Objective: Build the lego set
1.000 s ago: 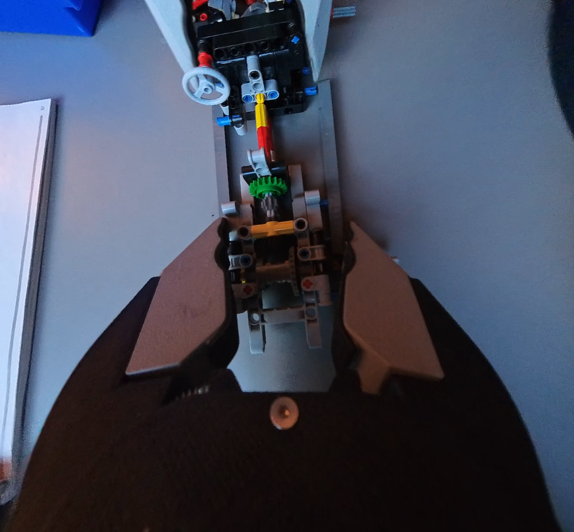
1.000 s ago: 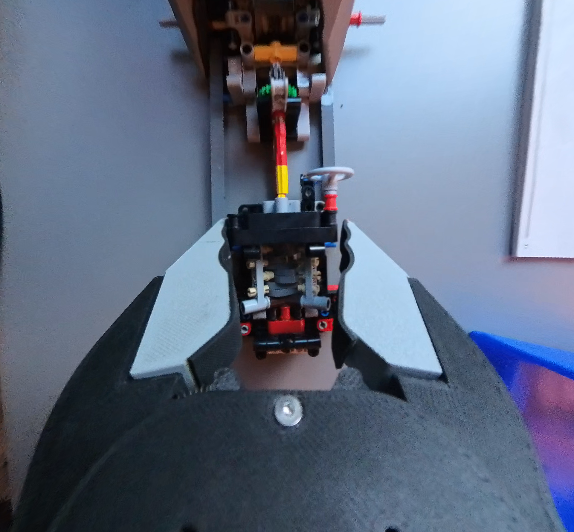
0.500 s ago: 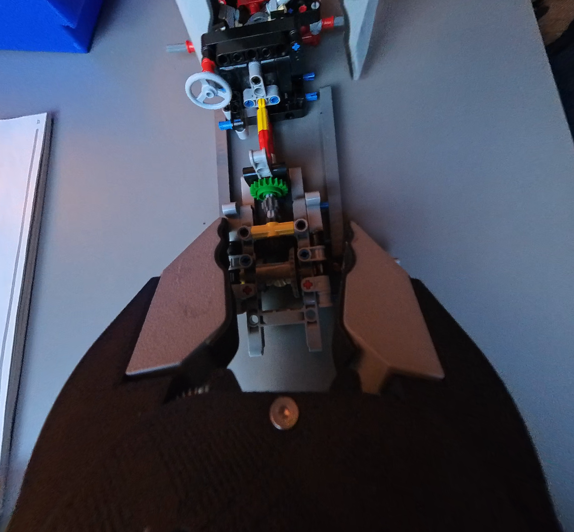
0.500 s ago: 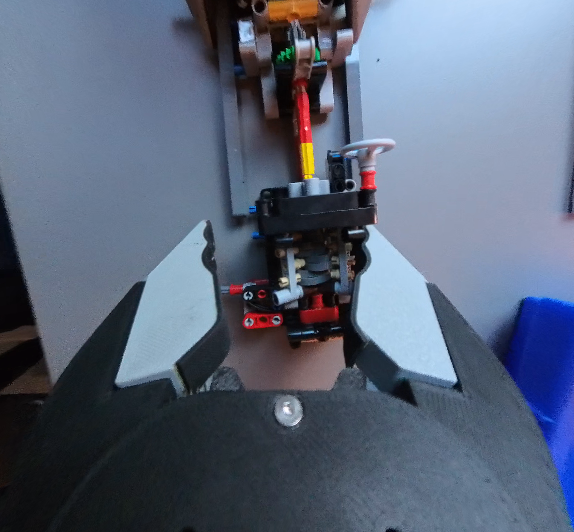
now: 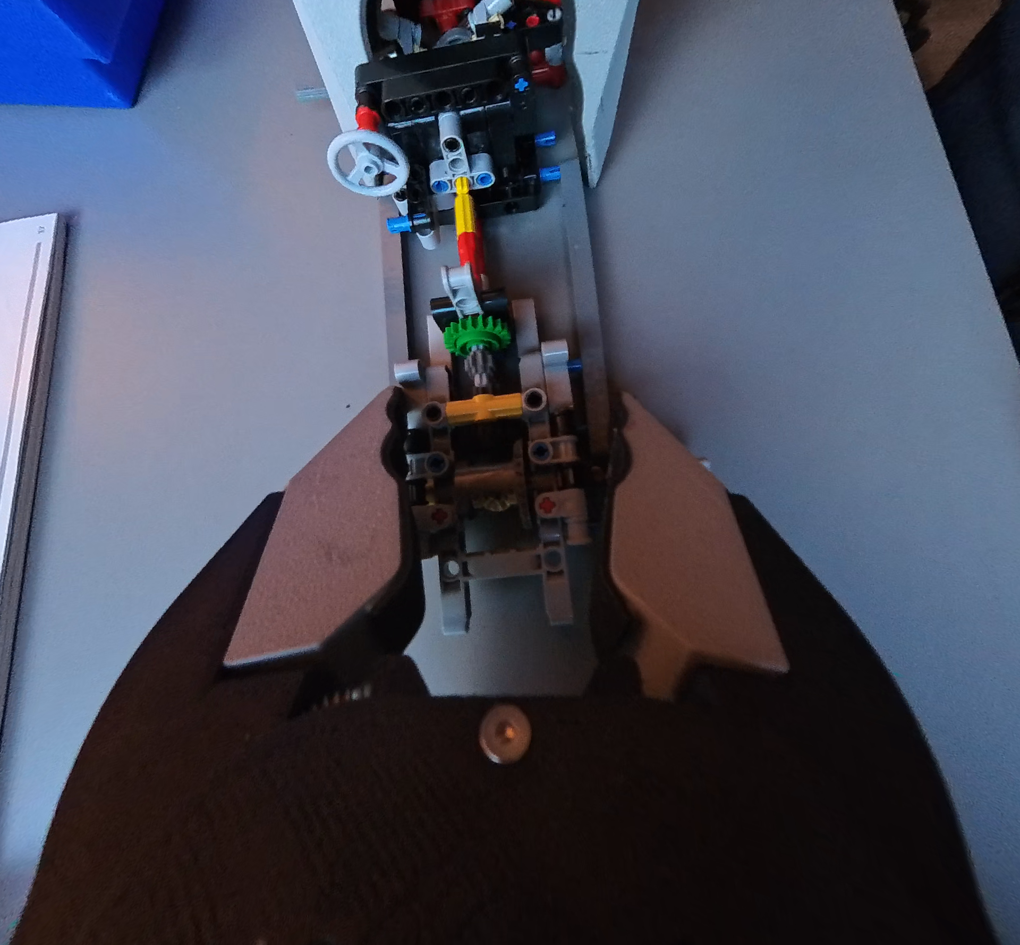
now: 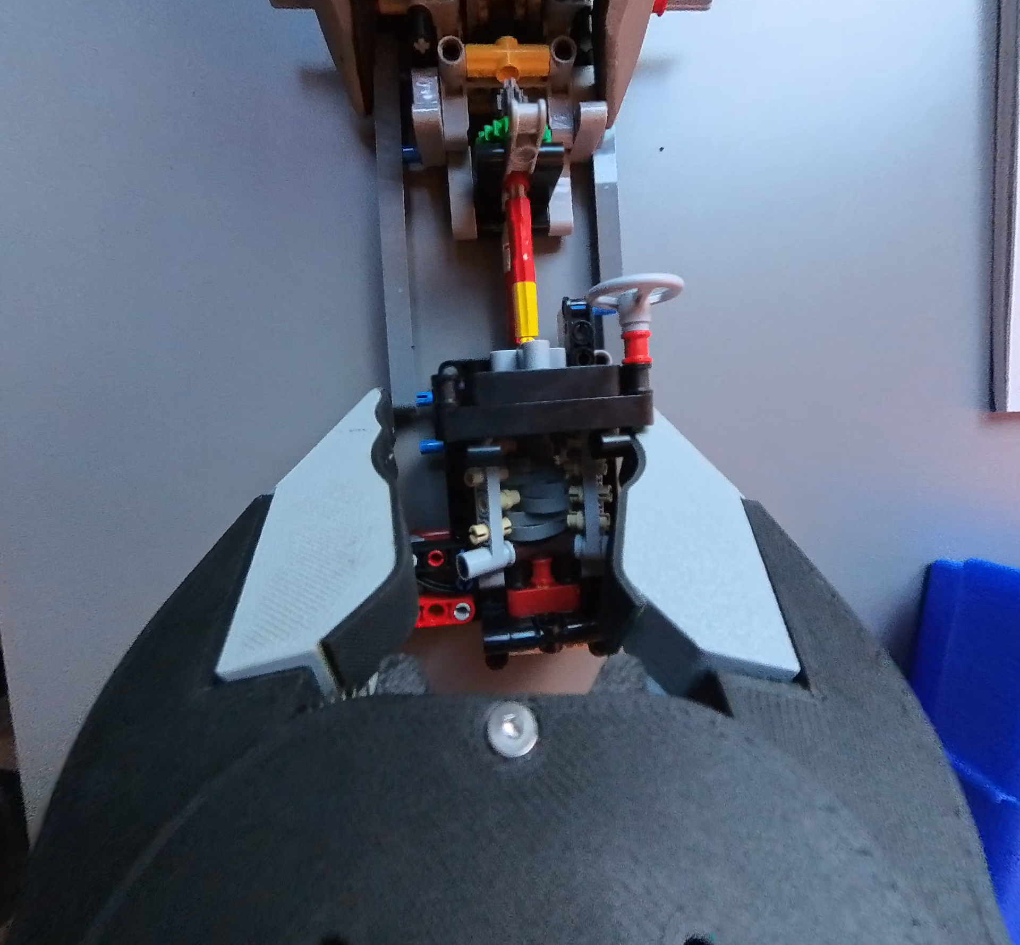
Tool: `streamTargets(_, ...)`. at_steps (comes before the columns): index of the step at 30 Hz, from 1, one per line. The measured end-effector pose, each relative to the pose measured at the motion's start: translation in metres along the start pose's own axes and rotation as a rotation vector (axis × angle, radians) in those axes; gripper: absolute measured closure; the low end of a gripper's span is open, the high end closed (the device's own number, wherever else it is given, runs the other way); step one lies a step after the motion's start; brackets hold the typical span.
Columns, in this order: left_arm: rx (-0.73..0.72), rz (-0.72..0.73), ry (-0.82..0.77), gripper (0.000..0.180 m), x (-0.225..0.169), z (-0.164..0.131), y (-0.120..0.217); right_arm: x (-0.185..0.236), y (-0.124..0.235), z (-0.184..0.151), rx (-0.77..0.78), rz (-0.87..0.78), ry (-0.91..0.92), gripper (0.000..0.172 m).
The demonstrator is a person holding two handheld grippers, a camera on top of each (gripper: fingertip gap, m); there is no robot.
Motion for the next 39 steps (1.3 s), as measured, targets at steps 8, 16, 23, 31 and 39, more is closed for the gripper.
streamTargets(8,0.002,-0.023,0.004,0.108,0.002,0.000,0.000,-0.004,-0.002,0.001,-0.012,0.009,0.005,0.089)
streamTargets(16,-0.050,-0.047,0.060,0.108,0.003,-0.002,0.000,-0.007,-0.001,0.001,0.007,0.059,0.014,0.092)
streamTargets(23,-0.044,-0.047,0.052,0.108,0.003,-0.002,0.000,-0.012,0.001,0.004,0.016,0.102,-0.037,0.094)
streamTargets(31,-0.031,-0.043,0.045,0.109,0.001,0.000,0.000,-0.010,-0.001,0.005,0.034,0.069,-0.013,0.095)
streamTargets(39,-0.026,-0.037,0.060,0.110,0.001,0.001,0.000,-0.013,-0.001,0.008,0.062,0.070,0.002,0.097)
Point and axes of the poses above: each gripper's, where its closed fingertips meet, y back along the fingers, z out of its top, x = y × z across the jaws, the point moved 10 cm from there along y, back along the fingers, and after that the axes turned 7 degrees about -y, right-handed, at the moved point
